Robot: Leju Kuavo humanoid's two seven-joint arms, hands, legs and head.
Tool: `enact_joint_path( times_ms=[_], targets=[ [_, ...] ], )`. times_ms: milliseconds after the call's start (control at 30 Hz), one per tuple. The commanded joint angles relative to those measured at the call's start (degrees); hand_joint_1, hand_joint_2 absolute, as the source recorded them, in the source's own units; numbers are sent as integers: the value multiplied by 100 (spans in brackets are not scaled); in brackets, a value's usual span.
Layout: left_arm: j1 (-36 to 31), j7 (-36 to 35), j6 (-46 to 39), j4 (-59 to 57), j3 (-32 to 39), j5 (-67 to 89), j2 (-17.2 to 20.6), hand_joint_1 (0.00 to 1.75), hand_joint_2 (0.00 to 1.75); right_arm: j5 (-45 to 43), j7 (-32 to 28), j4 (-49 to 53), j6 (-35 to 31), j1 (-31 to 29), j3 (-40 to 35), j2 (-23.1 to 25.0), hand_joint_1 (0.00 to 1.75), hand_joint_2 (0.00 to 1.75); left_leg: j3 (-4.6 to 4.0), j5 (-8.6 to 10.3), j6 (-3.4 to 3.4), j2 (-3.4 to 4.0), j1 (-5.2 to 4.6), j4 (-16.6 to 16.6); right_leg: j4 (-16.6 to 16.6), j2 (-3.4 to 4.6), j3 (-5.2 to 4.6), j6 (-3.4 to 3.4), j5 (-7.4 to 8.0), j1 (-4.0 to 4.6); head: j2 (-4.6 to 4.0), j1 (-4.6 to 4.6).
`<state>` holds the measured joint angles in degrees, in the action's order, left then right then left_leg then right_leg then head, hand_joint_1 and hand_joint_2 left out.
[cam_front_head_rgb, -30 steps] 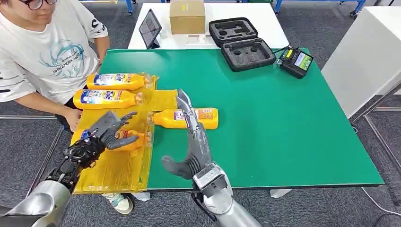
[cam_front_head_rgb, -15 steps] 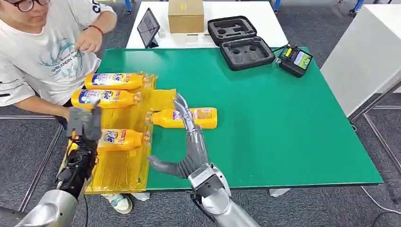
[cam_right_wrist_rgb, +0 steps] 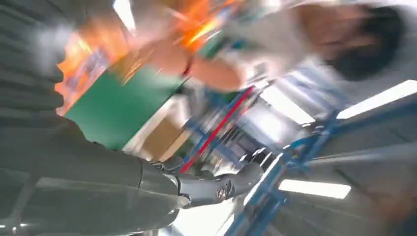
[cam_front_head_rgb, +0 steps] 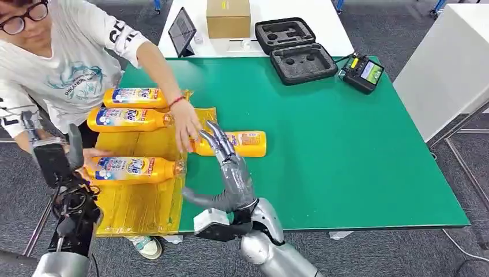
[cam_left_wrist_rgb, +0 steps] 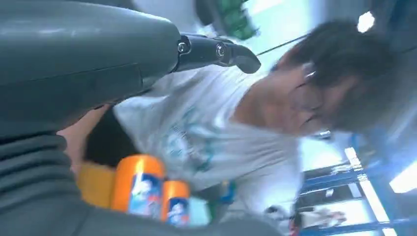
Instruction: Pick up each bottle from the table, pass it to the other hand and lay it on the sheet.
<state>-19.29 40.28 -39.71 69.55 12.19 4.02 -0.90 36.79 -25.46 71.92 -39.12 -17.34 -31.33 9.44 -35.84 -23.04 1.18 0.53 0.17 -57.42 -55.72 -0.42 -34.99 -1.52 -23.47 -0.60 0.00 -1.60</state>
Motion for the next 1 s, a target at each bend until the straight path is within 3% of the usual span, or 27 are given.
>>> enact_joint_path(
  times_ms=[33,100,367,667,833,867,1000],
  targets=[
    [881,-28,-29,2449,265,-59,-580,0,175,1663,1634,-1386,555,-572,1045,-471,0,175,25,-17,2,-3,8,-7,9,4,34,-1,-9,7,0,2],
    [947,-28,-29,2567,169,-65,-603,0,175,2006,2023,-1798,752,-828,1159,-485,0,175,9,-7,1,4,-1,1,8,9,16,-1,1,2,0,0],
    [764,-28,-29,2069,15,-187,-583,0,175,2717,2645,-3625,1277,-1929,1562,-427,0,175,17,-4,-2,-7,-5,0,5,1,23,2,-1,2,0,2],
    [826,-28,-29,1815,-44,-332,-502,0,175,2547,2659,-4301,1658,-2156,1798,-368,0,175,31,-12,-3,-9,-1,1,7,0,38,2,-8,6,0,0],
    [799,-28,33,1678,-74,-388,-502,0,175,2188,2248,-4496,2135,-2197,1989,-314,0,175,26,-4,-1,-15,-3,5,9,-9,33,1,-4,3,0,0],
    [763,-28,64,1604,-85,-404,-512,0,175,1941,2005,-4561,2477,-2210,2095,-274,0,175,37,-8,-3,-17,-1,4,11,-8,45,3,-8,5,0,0],
    [754,-28,60,1593,-89,-397,-515,0,175,1911,1977,-4570,2536,-2214,2101,-277,0,175,28,-2,-1,-18,-2,7,13,-11,33,3,-2,4,0,0]
  ],
)
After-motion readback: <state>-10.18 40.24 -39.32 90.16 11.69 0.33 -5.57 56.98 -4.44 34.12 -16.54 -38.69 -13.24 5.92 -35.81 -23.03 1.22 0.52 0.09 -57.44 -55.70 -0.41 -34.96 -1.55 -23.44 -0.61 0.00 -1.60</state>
